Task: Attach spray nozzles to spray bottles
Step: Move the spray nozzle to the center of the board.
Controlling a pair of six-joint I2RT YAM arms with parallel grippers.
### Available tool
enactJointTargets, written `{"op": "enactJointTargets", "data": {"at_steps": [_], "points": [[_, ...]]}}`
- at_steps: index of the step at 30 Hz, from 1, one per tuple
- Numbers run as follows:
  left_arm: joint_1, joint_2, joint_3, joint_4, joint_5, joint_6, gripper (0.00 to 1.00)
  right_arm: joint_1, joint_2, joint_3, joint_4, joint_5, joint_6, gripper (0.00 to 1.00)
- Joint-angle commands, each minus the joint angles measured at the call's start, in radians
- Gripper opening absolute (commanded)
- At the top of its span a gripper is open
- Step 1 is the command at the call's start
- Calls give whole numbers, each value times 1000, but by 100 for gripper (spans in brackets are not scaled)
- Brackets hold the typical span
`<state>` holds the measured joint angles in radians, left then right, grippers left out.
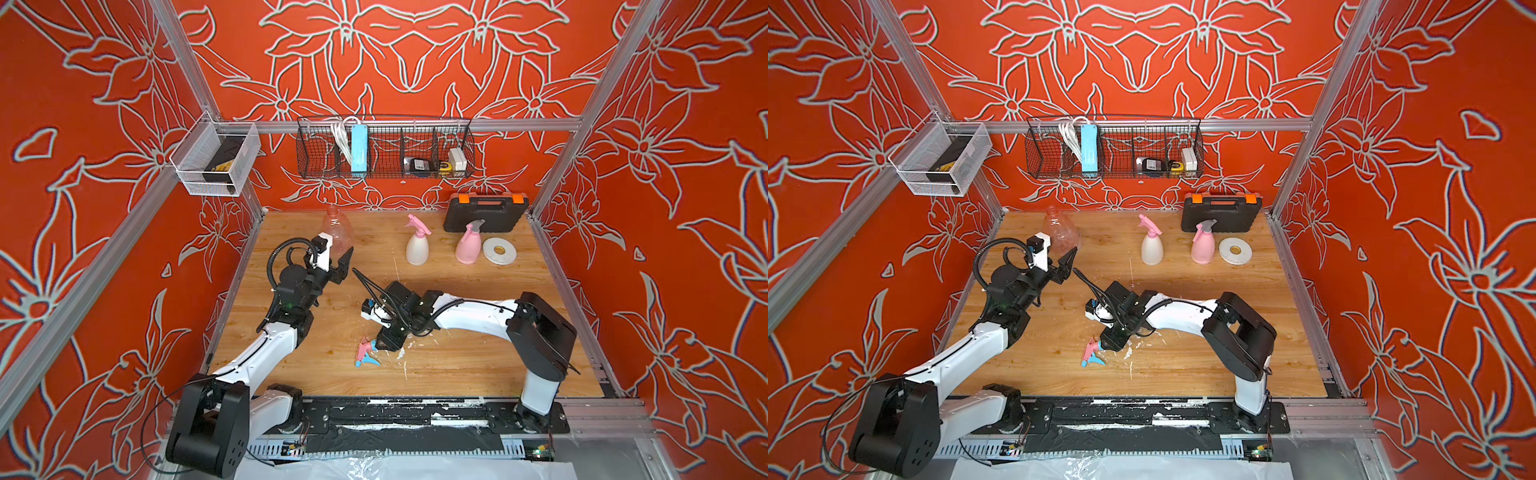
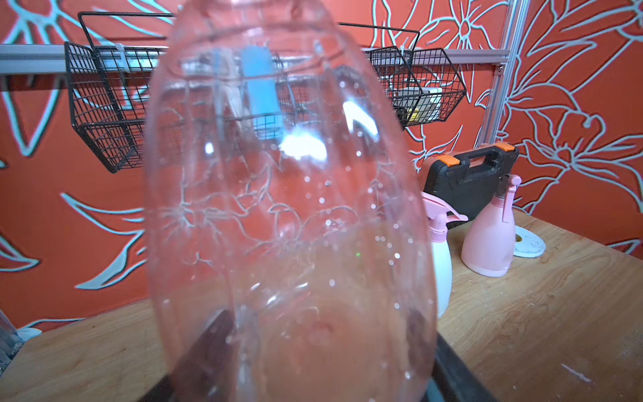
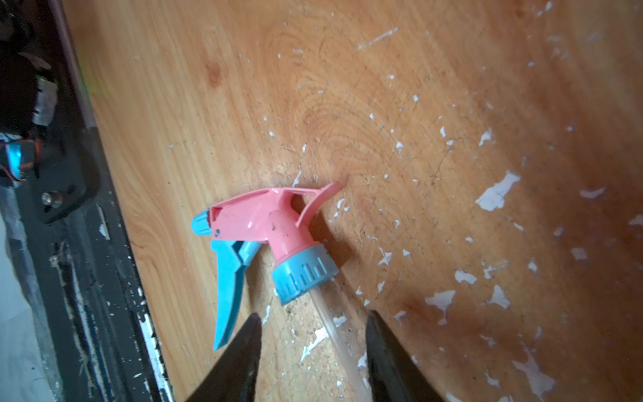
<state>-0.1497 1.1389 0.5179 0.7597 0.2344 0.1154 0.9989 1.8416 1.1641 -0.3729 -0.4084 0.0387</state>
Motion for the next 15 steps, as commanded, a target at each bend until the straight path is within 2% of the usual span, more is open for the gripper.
{"op": "enactJointTargets", "data": {"at_steps": [1, 8, 15], "points": [[7, -7, 27, 23, 19, 13, 51, -5, 20, 18, -35, 11, -43, 49], [7, -4, 27, 30, 19, 7, 50, 1, -26, -74, 20, -2, -16, 37], [8, 0, 22, 44, 22, -13, 50, 10, -7, -99, 61, 16, 8, 27]]}}
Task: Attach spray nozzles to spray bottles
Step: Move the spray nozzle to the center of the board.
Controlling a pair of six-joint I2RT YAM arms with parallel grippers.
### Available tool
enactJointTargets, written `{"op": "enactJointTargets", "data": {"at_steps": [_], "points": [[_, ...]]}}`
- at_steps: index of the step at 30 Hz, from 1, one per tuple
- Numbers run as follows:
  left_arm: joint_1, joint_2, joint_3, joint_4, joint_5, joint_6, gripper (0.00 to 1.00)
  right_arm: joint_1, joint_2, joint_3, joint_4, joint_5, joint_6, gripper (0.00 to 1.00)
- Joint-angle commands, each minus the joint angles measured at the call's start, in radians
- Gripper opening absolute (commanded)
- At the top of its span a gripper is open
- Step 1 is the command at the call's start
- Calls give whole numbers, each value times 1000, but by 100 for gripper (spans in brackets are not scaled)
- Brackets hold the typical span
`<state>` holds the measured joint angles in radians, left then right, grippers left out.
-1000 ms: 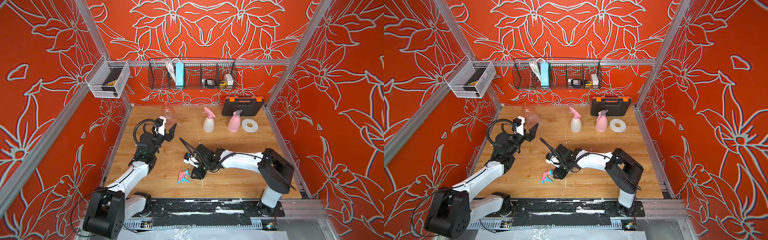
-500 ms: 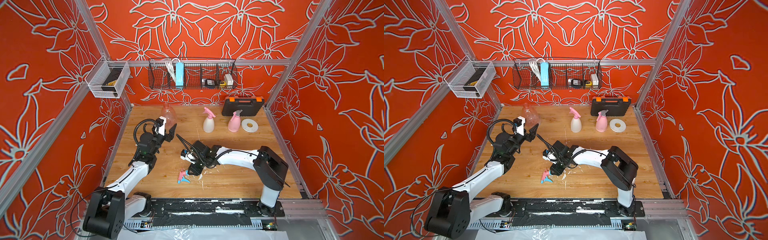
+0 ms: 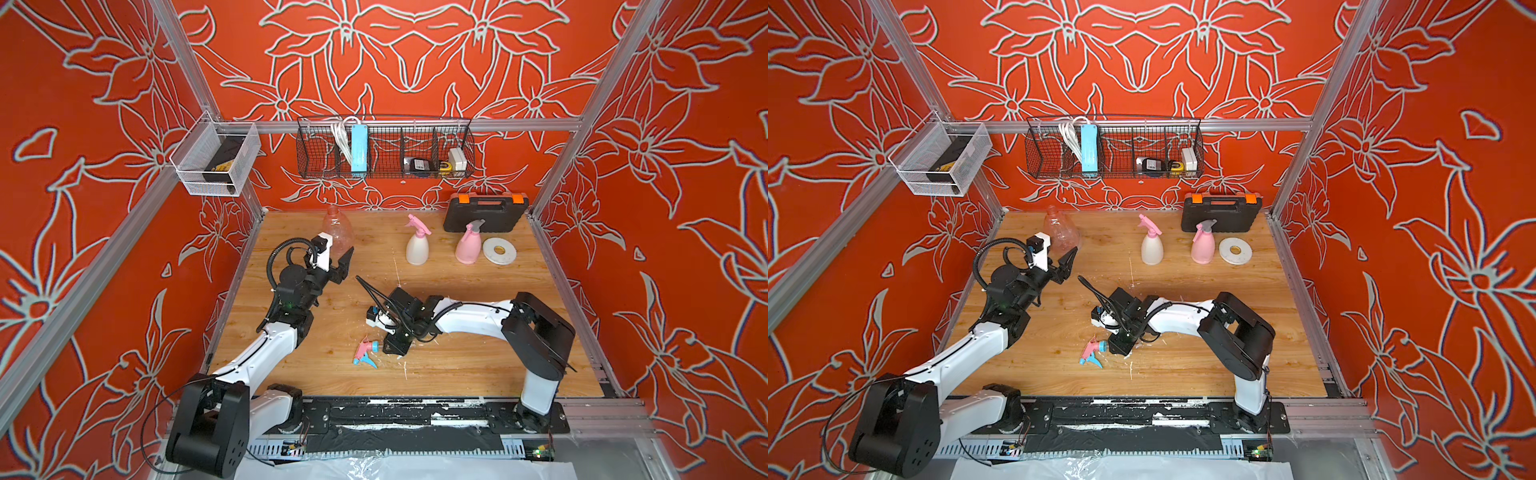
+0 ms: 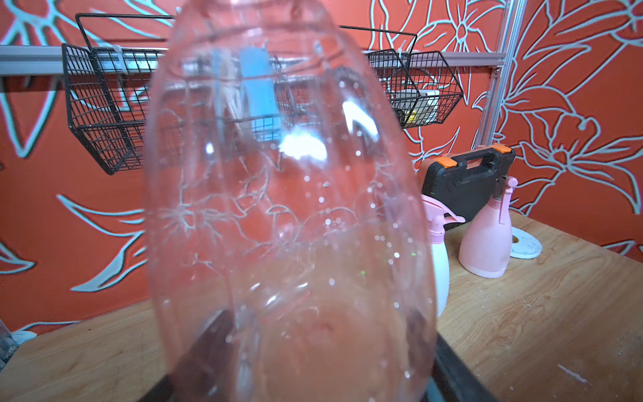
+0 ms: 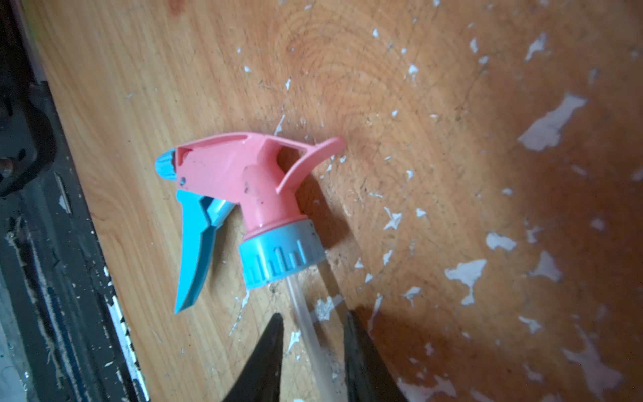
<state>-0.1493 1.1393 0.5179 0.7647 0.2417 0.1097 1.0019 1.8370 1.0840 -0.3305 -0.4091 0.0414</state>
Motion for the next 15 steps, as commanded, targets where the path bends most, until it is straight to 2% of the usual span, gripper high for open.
{"op": "enactJointTargets", "data": {"at_steps": [1, 5, 8, 12, 15], "points": [[7, -2, 22, 37, 13, -7, 50, 8, -2, -23, 23, 24, 9, 24], [7, -6, 19, 33, 16, -2, 50, 8, -15, -33, 38, 61, 21, 14], [7, -7, 18, 33, 27, 1, 51, 7, -49, -57, 52, 99, 39, 2], [4, -9, 18, 41, 58, 6, 52, -1, -128, -109, 81, 180, 89, 0], [-12, 2, 20, 51, 78, -1, 52, -47, -211, -174, 107, 251, 154, 0]]}}
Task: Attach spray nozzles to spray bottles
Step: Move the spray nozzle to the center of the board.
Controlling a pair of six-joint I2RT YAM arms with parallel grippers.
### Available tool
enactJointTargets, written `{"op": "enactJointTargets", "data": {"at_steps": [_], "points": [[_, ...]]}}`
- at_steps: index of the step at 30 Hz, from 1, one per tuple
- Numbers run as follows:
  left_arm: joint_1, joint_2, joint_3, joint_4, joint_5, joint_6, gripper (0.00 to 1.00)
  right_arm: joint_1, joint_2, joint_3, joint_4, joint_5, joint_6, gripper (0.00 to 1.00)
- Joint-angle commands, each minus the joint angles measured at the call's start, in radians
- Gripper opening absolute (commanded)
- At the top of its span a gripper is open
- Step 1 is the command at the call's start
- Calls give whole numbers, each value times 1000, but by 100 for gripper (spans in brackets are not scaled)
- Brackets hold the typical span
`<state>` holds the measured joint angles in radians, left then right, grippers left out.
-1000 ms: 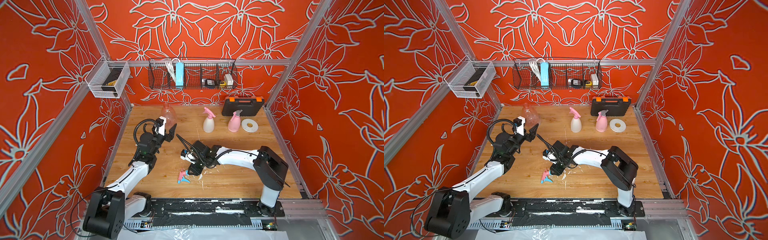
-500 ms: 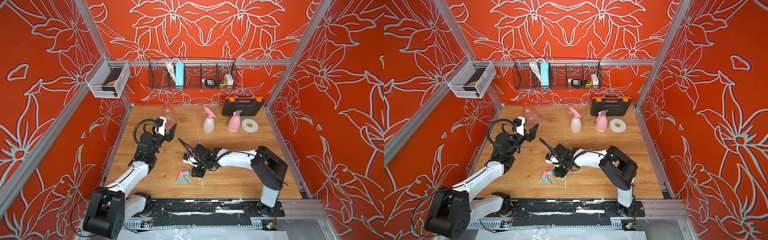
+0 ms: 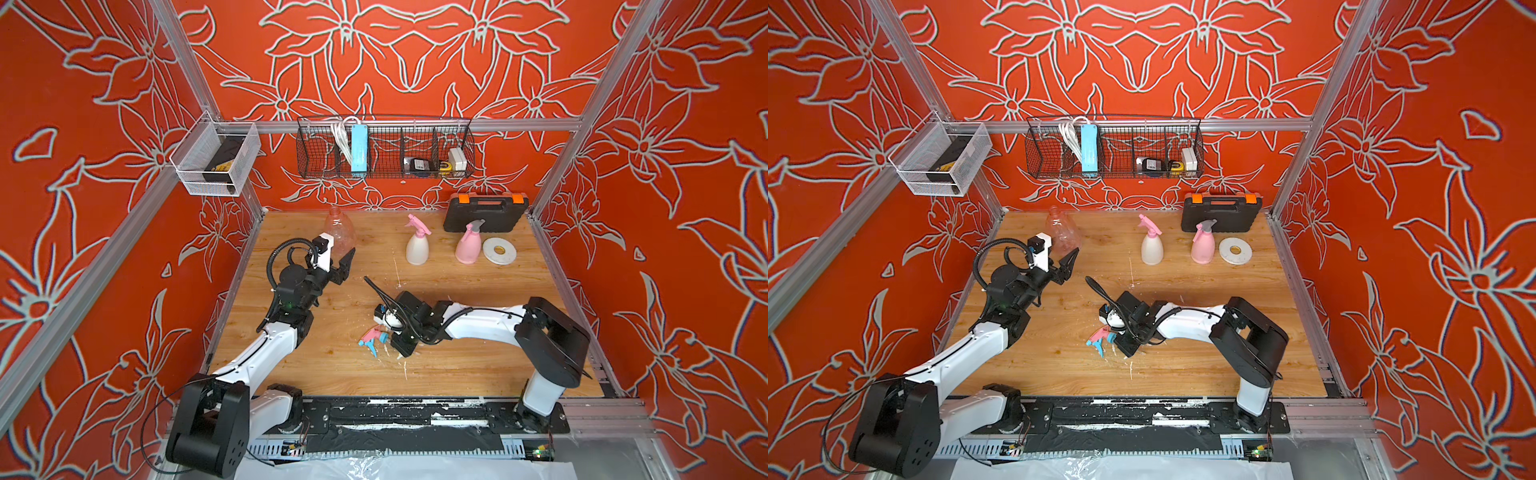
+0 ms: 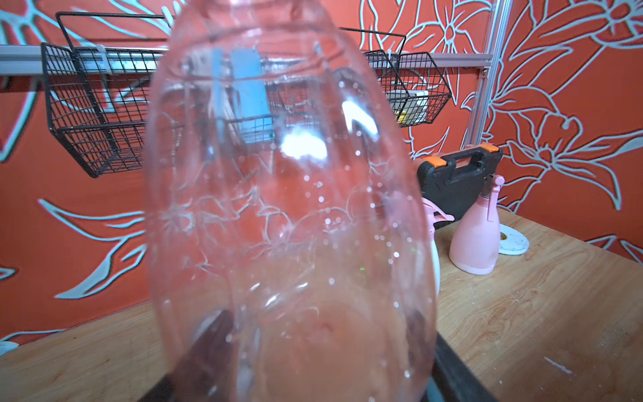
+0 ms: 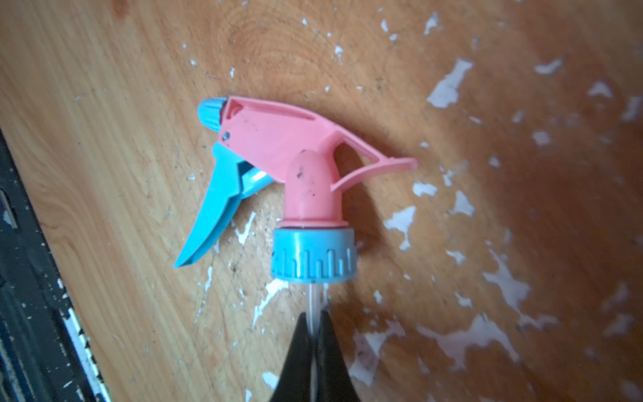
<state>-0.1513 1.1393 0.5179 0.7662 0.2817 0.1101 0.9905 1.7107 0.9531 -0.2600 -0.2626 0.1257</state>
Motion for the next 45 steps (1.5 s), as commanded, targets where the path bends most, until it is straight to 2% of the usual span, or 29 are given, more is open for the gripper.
{"op": "enactJointTargets", "data": {"at_steps": [1, 6, 9, 13, 17, 18, 21, 23, 25, 27, 29, 31, 34, 40, 45], "points": [[-22, 7, 21, 52, 39, 0, 52, -59, -111, -67, 40, 122, 91, 0], [-169, 67, 6, 113, -13, 16, 51, -238, -274, -222, 53, 240, 246, 0], [-271, 125, -5, 178, -49, -1, 52, -296, -331, -270, 32, 326, 303, 0], [-372, 196, -25, 266, -89, -19, 52, -343, -290, -261, -18, 379, 372, 0], [-427, 227, -43, 296, -103, -32, 52, -372, -235, -220, -36, 313, 399, 0], [-432, 227, -49, 295, -106, -32, 52, -372, -239, -212, -38, 290, 393, 8], [-435, 218, -70, 293, -126, -24, 52, -372, -272, -182, -98, 273, 369, 50], [-435, 210, -78, 292, -146, -12, 52, -374, -309, -172, -141, 286, 356, 62], [-435, 204, -85, 293, -153, -7, 52, -383, -338, -156, -170, 287, 339, 67], [-435, 202, -89, 293, -147, -7, 52, -402, -329, -122, -197, 269, 328, 67], [-435, 205, -94, 295, -141, -9, 52, -422, -288, -72, -233, 259, 318, 63], [-435, 208, -100, 306, -137, -12, 52, -440, -218, 1, -300, 251, 302, 54], [-435, 211, -101, 314, -130, -13, 52, -446, -125, 89, -365, 237, 265, 51], [-434, 211, -108, 332, -100, -9, 54, -464, -54, 149, -389, 202, 256, 44], [-435, 212, -105, 337, -76, -6, 54, -470, -17, 153, -405, 174, 262, 44]]}}
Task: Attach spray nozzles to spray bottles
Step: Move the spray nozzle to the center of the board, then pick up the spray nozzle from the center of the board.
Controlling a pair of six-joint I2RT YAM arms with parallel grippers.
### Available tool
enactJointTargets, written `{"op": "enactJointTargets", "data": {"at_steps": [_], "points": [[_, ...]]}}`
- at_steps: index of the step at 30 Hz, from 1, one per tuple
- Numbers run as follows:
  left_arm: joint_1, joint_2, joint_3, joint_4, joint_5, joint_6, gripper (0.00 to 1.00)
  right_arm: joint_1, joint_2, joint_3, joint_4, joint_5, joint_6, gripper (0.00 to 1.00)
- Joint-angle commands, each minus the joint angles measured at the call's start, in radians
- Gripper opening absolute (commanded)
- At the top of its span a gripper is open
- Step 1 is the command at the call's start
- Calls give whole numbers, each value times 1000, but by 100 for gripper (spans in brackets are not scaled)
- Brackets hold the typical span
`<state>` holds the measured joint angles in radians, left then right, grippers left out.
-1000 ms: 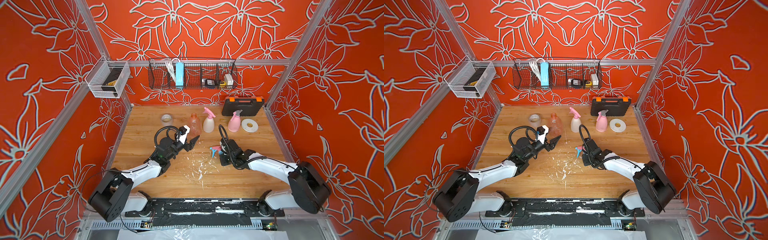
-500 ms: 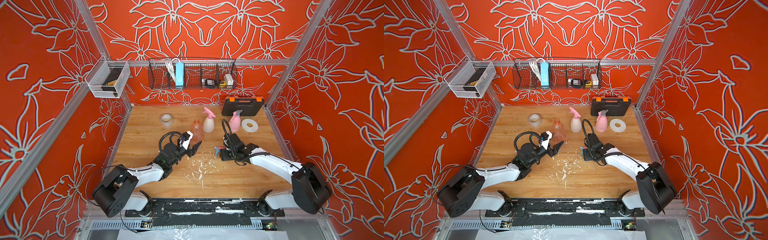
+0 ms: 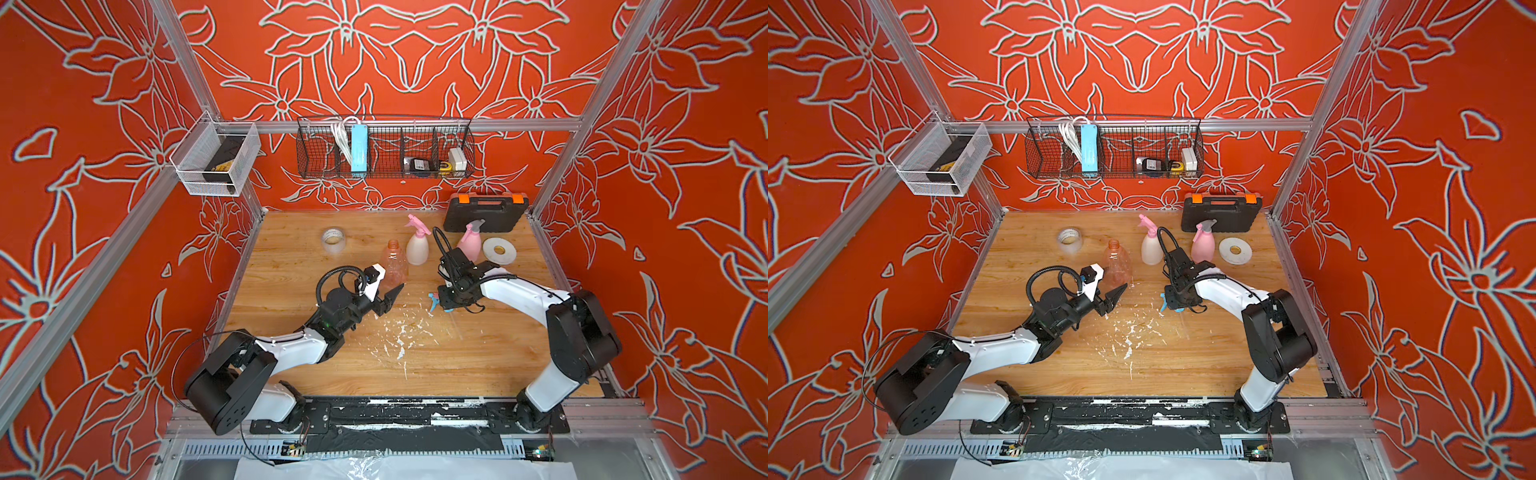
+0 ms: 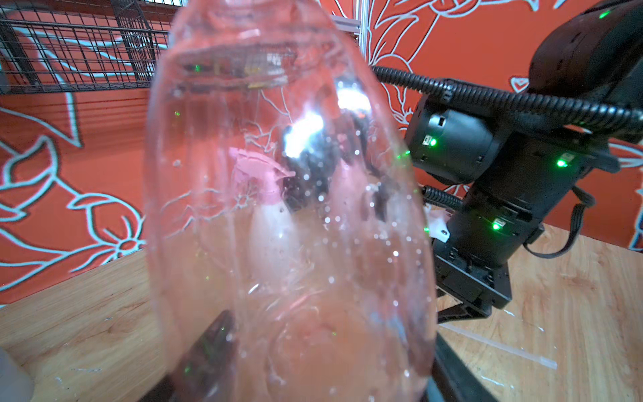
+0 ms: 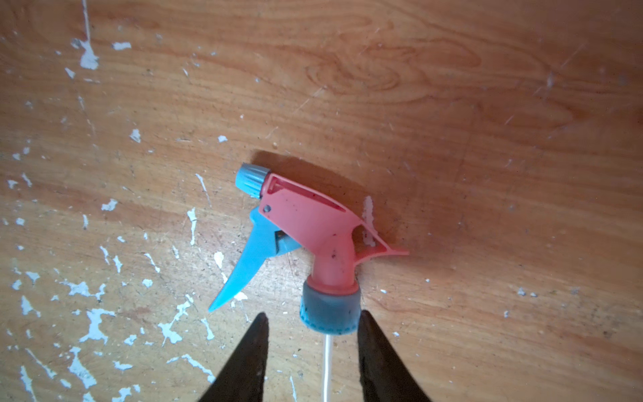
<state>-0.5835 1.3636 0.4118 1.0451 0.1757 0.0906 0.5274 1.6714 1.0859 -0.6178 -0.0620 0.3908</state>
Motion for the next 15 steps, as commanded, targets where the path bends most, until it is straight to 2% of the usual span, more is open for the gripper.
{"op": "enactJointTargets", "data": {"at_steps": [1, 7, 15], "points": [[-2, -8, 3, 60, 48, 16, 54, -6, 28, 16, -39, -27, -1, 44], [-2, 18, 34, 28, 142, 14, 52, -10, 70, 30, -30, -26, -4, 44], [-3, 5, 29, 3, 121, 42, 51, -22, 115, 48, -19, -35, -9, 45]]}}
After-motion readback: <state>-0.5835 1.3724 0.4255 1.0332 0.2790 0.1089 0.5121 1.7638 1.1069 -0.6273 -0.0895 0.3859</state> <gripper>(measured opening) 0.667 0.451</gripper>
